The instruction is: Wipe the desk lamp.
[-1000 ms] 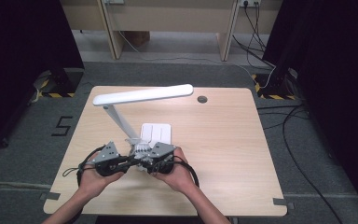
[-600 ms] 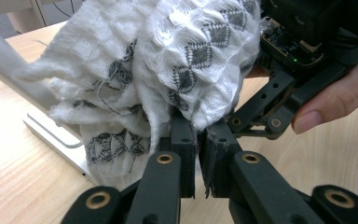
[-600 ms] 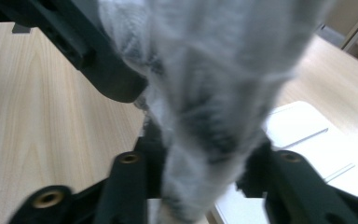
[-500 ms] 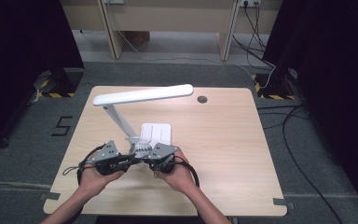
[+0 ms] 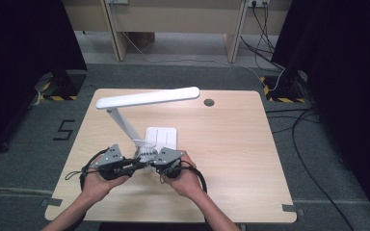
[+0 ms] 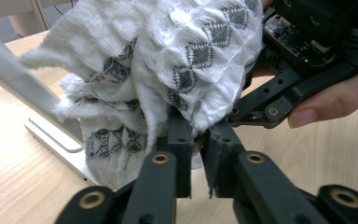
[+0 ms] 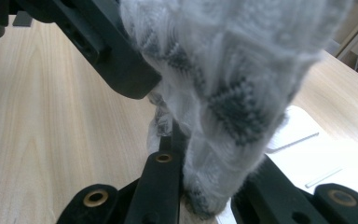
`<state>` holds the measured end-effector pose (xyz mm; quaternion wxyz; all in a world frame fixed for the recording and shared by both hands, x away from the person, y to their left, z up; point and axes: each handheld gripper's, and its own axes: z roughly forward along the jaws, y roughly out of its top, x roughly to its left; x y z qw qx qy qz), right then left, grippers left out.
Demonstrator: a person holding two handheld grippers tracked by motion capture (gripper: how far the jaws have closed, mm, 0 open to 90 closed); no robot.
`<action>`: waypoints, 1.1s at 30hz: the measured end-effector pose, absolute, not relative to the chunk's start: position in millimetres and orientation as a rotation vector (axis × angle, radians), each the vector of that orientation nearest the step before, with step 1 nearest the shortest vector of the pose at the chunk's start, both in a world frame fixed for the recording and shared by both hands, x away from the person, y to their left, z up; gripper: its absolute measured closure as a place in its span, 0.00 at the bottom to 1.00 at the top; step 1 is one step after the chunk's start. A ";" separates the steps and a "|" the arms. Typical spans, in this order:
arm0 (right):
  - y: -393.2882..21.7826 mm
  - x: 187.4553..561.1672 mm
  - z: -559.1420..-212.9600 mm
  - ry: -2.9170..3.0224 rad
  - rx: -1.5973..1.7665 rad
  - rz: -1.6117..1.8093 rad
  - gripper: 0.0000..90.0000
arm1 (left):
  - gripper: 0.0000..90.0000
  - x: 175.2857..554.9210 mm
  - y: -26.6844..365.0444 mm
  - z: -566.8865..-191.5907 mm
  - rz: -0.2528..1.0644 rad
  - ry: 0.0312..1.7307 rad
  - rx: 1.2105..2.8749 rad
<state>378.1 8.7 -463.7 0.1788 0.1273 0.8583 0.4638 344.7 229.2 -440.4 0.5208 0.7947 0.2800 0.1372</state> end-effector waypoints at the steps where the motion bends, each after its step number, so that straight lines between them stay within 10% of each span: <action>1: 8.0 377.7 -462.9 2.425 0.376 1.310 0.94 | 0.84 344.9 229.2 -440.2 0.337 0.669 1.902; 10: 0.0 382.5 -459.5 2.403 0.424 1.273 0.94 | 0.64 343.0 233.1 -433.8 0.408 0.677 1.866; 33: -14.2 392.3 -458.5 2.374 0.531 1.229 0.94 | 0.53 351.9 273.0 -409.5 0.601 0.864 1.685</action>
